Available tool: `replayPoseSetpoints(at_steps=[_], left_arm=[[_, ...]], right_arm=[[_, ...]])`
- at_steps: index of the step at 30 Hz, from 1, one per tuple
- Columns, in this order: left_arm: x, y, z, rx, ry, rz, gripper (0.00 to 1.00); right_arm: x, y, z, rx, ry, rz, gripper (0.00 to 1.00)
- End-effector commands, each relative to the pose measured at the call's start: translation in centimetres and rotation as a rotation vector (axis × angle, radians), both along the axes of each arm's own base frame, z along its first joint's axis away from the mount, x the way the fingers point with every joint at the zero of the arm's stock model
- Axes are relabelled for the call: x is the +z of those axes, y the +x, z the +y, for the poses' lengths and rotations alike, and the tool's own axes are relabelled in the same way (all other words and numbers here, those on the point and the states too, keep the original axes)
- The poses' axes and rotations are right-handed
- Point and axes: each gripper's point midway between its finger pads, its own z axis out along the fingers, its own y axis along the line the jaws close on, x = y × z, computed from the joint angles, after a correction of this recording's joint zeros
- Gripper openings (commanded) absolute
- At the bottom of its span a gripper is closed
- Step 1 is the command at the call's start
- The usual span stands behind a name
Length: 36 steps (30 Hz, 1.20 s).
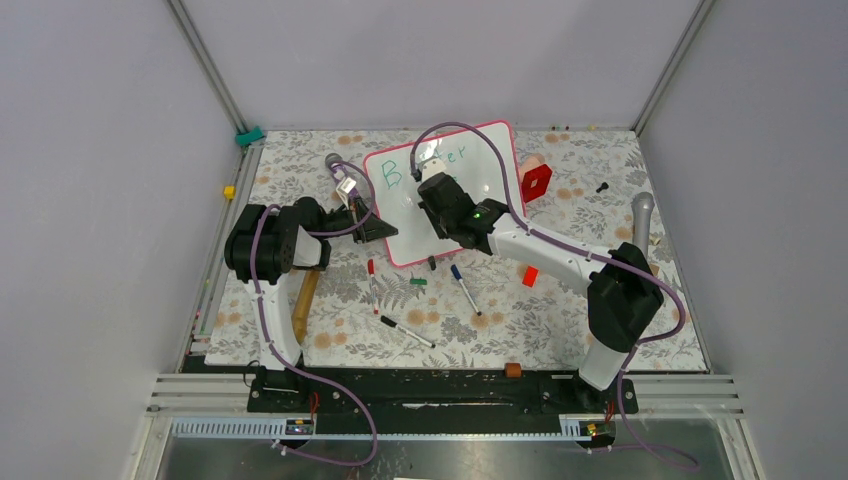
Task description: Write a sentence on the whiteboard
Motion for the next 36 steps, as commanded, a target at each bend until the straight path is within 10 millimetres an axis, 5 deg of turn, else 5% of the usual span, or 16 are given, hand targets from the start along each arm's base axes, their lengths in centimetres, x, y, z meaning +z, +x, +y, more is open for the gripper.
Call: replayPoseSetpoints(at_steps=[1,13,36], left_arm=[[-1.1,-2.6,-0.6,-0.151,0.022,-0.1,0.0],[-1.1,-2.7,-0.6,-0.154,0.022,-0.1,0.0],[-1.1,-2.6,-0.6,-0.153,0.022,-0.1,0.0]], right_arm=[[-0.3,-0.1,-0.1,0.002,-0.03,0.007,0.0],[-1.5,-1.1,0.0,0.025,-0.036,0.067,0.0],[2.8,-0.2,-1.1,-0.022,0.056,-0.055,0.0]])
